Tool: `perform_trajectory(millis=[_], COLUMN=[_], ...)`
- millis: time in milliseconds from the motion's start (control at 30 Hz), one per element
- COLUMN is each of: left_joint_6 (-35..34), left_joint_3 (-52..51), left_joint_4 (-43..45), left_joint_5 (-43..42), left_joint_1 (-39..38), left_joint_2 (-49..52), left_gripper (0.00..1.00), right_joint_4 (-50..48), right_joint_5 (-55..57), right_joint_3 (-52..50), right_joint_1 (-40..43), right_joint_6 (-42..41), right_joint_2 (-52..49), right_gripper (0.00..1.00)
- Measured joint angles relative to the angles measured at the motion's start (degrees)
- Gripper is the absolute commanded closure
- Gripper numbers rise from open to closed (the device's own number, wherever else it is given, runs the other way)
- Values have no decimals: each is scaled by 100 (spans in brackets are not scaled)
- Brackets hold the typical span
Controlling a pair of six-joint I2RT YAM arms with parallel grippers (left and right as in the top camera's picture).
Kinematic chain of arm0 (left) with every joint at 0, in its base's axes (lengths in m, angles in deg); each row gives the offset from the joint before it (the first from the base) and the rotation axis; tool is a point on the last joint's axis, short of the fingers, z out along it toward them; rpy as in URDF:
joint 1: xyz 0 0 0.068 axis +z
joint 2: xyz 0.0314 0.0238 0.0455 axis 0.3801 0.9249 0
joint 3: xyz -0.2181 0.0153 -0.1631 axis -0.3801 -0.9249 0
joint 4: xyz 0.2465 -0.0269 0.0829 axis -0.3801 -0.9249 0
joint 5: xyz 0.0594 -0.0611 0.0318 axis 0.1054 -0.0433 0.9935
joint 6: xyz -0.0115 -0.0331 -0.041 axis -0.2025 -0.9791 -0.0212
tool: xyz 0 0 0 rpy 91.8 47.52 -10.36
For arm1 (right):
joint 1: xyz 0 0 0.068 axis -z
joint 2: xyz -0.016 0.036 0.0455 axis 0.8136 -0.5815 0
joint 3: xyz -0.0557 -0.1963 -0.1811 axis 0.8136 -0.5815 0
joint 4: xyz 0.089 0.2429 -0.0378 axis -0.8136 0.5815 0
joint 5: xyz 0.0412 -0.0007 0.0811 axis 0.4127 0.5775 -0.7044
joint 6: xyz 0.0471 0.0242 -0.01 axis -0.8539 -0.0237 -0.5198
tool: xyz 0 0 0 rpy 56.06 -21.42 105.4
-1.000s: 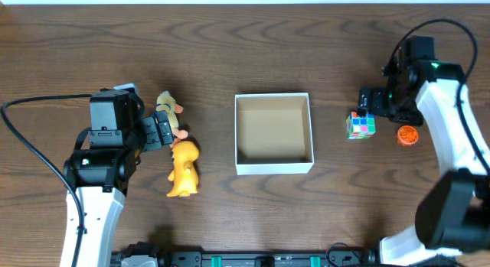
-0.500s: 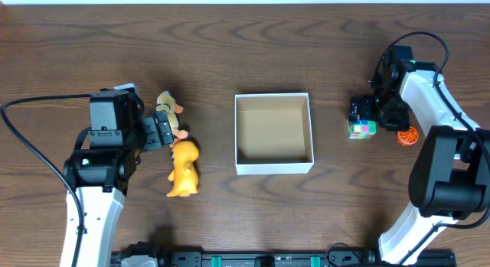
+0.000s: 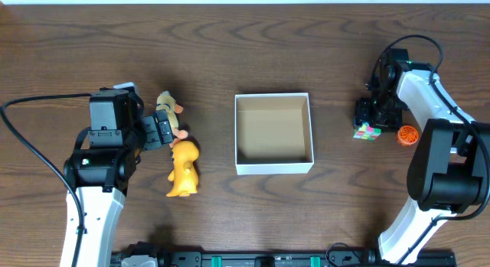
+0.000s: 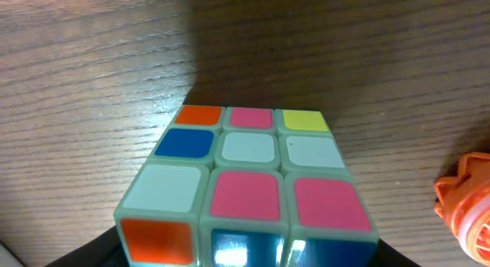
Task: Pack container
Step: 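Carry the Rubik's cube left and lower it into the white box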
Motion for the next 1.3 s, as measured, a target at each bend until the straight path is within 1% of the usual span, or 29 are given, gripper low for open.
perform_trajectory(millis=[67,167,500,600,700,733,833,1000,1133,1300], left_joint_6=[0,-2,0,0,0,0,0,0,0,-2], left_joint_3=[0,0,0,0,0,0,0,0,0,0], left_joint_4=[13,17,20,22,26,26,28,31,28,31], left_joint_5=[2,2,0,0,-2,-17,-24,-42,-44,-59], left_joint_1=[0,0,0,0,0,0,0,0,0,0], left_joint_2=[0,0,0,0,0,0,0,0,0,0], left_gripper=[2,2,2,2,2,2,2,2,2,2], right_joint_4=[15,22,103,374,686,782,942,984,957,942], right_joint_5=[0,-2,4,7,22,20,31,37,-7,-31], right_joint_3=[2,4,57,293,748,964,1569,2323,2446,2376], right_joint_1=[0,0,-26,-114,-262,-343,-654,-1499,-2221,-2710], right_joint_6=[7,2,2,2,9,20,22,22,-160,-929], right_joint_2=[0,0,0,17,101,179,498,1163,1362,1064], right_gripper=[44,46,46,47,53,54,55,56,56,57])
